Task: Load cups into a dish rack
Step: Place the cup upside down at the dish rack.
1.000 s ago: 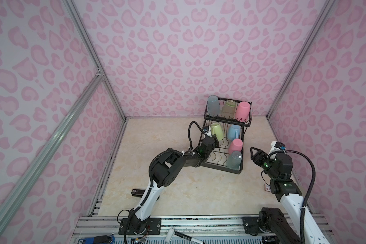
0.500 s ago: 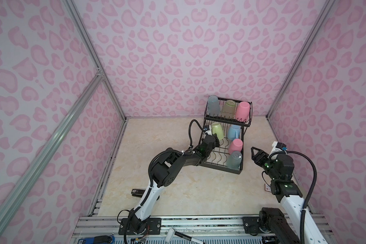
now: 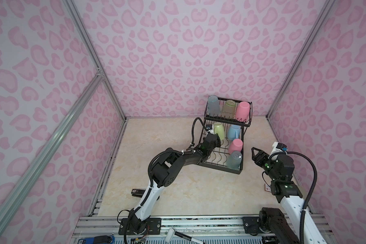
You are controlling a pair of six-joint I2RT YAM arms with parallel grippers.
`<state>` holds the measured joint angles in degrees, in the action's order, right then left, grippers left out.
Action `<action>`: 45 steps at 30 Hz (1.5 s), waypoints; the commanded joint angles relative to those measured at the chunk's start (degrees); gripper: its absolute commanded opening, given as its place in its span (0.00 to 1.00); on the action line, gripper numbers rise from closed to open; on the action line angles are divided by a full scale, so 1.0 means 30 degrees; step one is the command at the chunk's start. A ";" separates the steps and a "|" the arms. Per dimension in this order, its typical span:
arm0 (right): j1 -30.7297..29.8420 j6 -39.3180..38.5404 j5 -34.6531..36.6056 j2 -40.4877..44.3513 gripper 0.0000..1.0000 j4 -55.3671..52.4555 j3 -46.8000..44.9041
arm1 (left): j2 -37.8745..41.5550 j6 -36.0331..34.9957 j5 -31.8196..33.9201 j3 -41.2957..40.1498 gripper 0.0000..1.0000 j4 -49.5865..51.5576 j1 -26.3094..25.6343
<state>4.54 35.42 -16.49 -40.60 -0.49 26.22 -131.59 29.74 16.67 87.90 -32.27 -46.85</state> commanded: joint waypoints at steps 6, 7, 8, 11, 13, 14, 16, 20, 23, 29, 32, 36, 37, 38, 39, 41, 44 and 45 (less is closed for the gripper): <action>0.0056 0.0149 -0.0011 0.0073 0.64 0.0523 -0.0360 | -0.0090 -0.0562 -0.0622 0.0349 0.07 0.2150 -0.0079; 0.0047 0.0147 -0.0040 0.0049 0.64 0.0562 -0.0368 | -0.0093 -0.0566 -0.0626 0.0378 0.06 0.2284 -0.0074; 0.0038 0.0174 -0.0069 0.0041 0.64 0.0600 -0.0397 | -0.0090 -0.0597 -0.0663 0.0404 0.06 0.2452 -0.0074; 0.0041 0.0256 -0.0096 0.0172 0.64 0.0662 -0.0553 | -0.0064 -0.0596 -0.0721 0.0517 0.07 0.2943 -0.0073; 0.0070 0.0265 -0.0084 0.0291 0.64 0.0664 -0.0579 | -0.0087 -0.0596 -0.0807 0.0637 0.06 0.3295 -0.0057; 0.0070 0.0279 -0.0099 0.0370 0.64 0.0640 -0.0631 | -0.0109 -0.0596 -0.0836 0.0671 0.06 0.3442 -0.0073; 0.0070 0.0275 -0.0071 0.0462 0.64 0.0609 -0.0708 | -0.0108 -0.0568 -0.0860 0.0701 0.06 0.3659 -0.0072; 0.0069 0.0272 -0.0042 0.0562 0.64 0.0606 -0.0800 | -0.0075 -0.0610 -0.0826 0.0785 0.07 0.4056 -0.0087; 0.0070 0.0288 -0.0040 0.0693 0.64 0.0581 -0.0814 | -0.0068 -0.0714 -0.0823 0.0847 0.06 0.4304 -0.0119; 0.0099 0.0352 0.0099 0.0977 0.65 0.0518 -0.0974 | -0.0108 -0.0987 -0.0707 0.0876 0.08 0.4626 -0.0174; 0.0147 0.0453 0.0099 0.1034 0.65 0.0444 -0.0954 | -0.0097 -0.1150 -0.0653 0.0906 0.08 0.4766 -0.0231; 0.0127 0.0462 0.0327 0.0860 0.65 -0.0217 -0.0536 | -0.0128 -0.1299 -0.0534 0.0906 0.09 0.4861 -0.0277; 0.0116 0.0459 0.0444 0.0765 0.65 -0.0544 -0.0380 | -0.0148 -0.1320 -0.0571 0.0877 0.09 0.4892 -0.0284; 0.0117 0.0420 0.0567 0.0672 0.65 -0.0891 -0.0186 | -0.0151 -0.1328 -0.0573 0.0861 0.10 0.4898 -0.0262; 0.0129 0.0363 0.0690 0.0549 0.65 -0.1255 0.0014 | -0.0171 -0.1328 -0.0570 0.0836 0.10 0.4898 -0.0293; 0.0123 0.0246 0.0921 0.0267 0.65 -0.1925 0.0381 | -0.0158 -0.1354 -0.0589 0.0789 0.11 0.4927 -0.0358; 0.0127 0.0209 0.1177 -0.0158 0.65 -0.2611 0.0805 | -0.0135 -0.1514 -0.0670 0.0759 0.14 0.4955 -0.0439; 0.0113 0.0228 0.1206 -0.0260 0.65 -0.2791 0.0884 | -0.0099 -0.1597 -0.0642 0.0732 0.15 0.4956 -0.0510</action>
<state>4.91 36.42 -14.33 -40.80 -6.02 28.25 -131.59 25.61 16.05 90.32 -24.25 -48.05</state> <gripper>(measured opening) 0.650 0.163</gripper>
